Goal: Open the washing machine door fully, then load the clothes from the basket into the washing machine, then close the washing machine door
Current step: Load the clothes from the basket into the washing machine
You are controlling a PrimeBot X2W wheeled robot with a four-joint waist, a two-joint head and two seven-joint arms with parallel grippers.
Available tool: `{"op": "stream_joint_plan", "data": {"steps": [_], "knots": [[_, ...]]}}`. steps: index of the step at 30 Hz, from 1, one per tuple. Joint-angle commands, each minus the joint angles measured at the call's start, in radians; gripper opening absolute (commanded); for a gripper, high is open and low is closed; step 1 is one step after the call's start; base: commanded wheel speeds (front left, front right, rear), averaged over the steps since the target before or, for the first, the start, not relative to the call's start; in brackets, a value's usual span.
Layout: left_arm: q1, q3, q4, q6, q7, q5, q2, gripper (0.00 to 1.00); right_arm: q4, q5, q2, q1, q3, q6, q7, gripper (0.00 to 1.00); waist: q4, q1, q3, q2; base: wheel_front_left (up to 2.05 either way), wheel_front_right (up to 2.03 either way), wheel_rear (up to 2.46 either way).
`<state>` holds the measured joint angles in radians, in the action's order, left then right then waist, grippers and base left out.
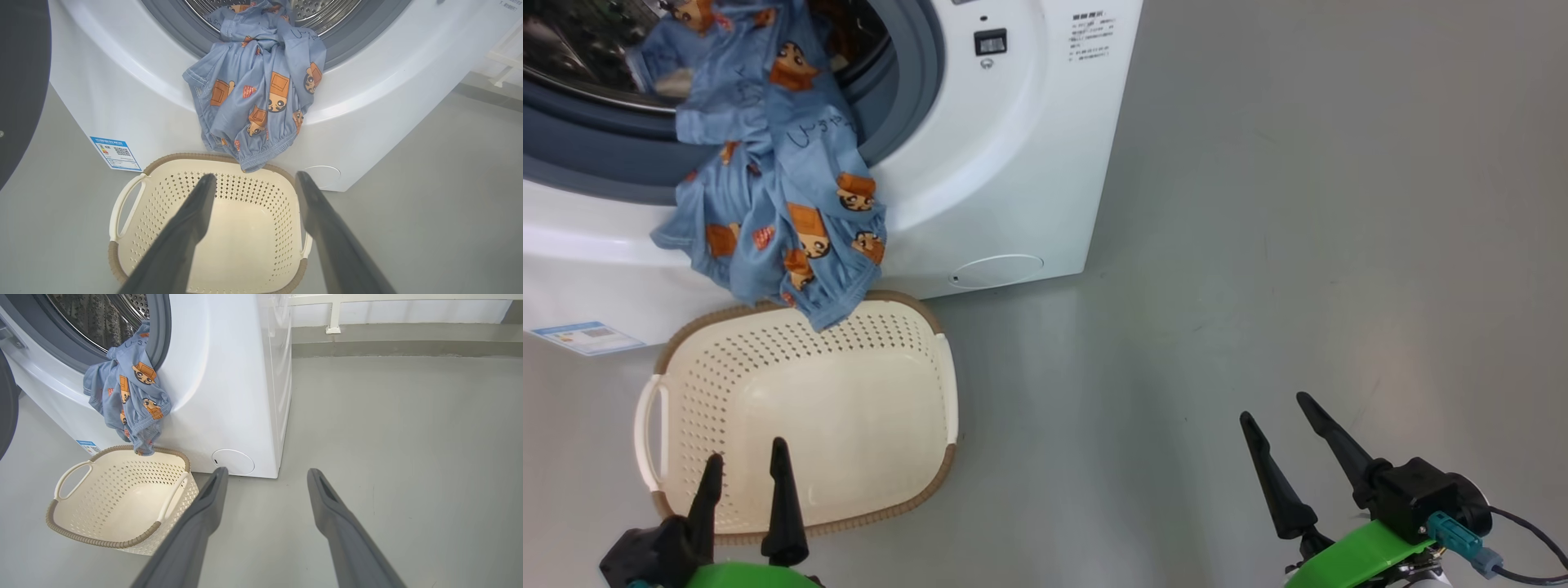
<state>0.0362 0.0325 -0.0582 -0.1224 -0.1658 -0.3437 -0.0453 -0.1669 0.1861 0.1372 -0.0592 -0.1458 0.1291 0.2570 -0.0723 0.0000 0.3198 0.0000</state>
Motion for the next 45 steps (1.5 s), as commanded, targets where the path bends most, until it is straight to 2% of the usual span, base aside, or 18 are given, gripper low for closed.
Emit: {"op": "stream_joint_plan", "data": {"steps": [1,7,13,22,31,37,45], "knots": [[-0.003,-0.029,0.028,-0.007,0.002,-0.005,-0.010,1.00,0.024,0.000,0.011,-0.012,-0.024,0.002,0.005,1.00,-0.003,0.0000,0.005,0.0000,0.00,0.00,0.00],[-0.048,-0.042,-0.002,0.000,0.006,-0.027,-0.021,1.00,0.024,0.003,0.011,-0.019,-0.031,0.002,0.005,1.00,-0.012,0.0000,0.031,0.0000,0.00,0.00,0.00],[-0.198,-0.039,-0.115,0.025,-0.020,-0.044,-0.036,1.00,0.031,0.001,0.010,-0.044,-0.037,0.002,0.005,1.00,-0.016,0.0000,0.084,0.0000,0.00,0.00,0.00],[-0.456,-0.031,-0.369,0.082,-0.072,-0.057,-0.051,1.00,0.042,-0.002,0.015,-0.080,-0.030,0.002,0.005,1.00,-0.025,0.0000,0.170,0.0000,0.00,0.00,0.00],[-0.670,-0.035,-0.555,0.172,-0.095,-0.064,-0.040,1.00,0.056,-0.002,0.018,-0.121,-0.026,0.002,0.005,1.00,-0.042,0.0000,0.260,0.0000,0.00,0.00,0.00],[-0.765,-0.075,-0.593,0.186,-0.096,-0.030,-0.034,1.00,0.064,-0.003,0.017,-0.142,-0.034,0.002,0.005,1.00,-0.054,0.0000,0.311,0.0000,0.00,0.00,0.00],[-0.841,-0.124,-0.627,0.182,-0.096,0.025,-0.037,1.00,0.073,-0.001,0.014,-0.172,-0.038,0.002,0.005,1.00,-0.071,0.0000,0.366,0.0000,0.00,0.00,0.00]]}}
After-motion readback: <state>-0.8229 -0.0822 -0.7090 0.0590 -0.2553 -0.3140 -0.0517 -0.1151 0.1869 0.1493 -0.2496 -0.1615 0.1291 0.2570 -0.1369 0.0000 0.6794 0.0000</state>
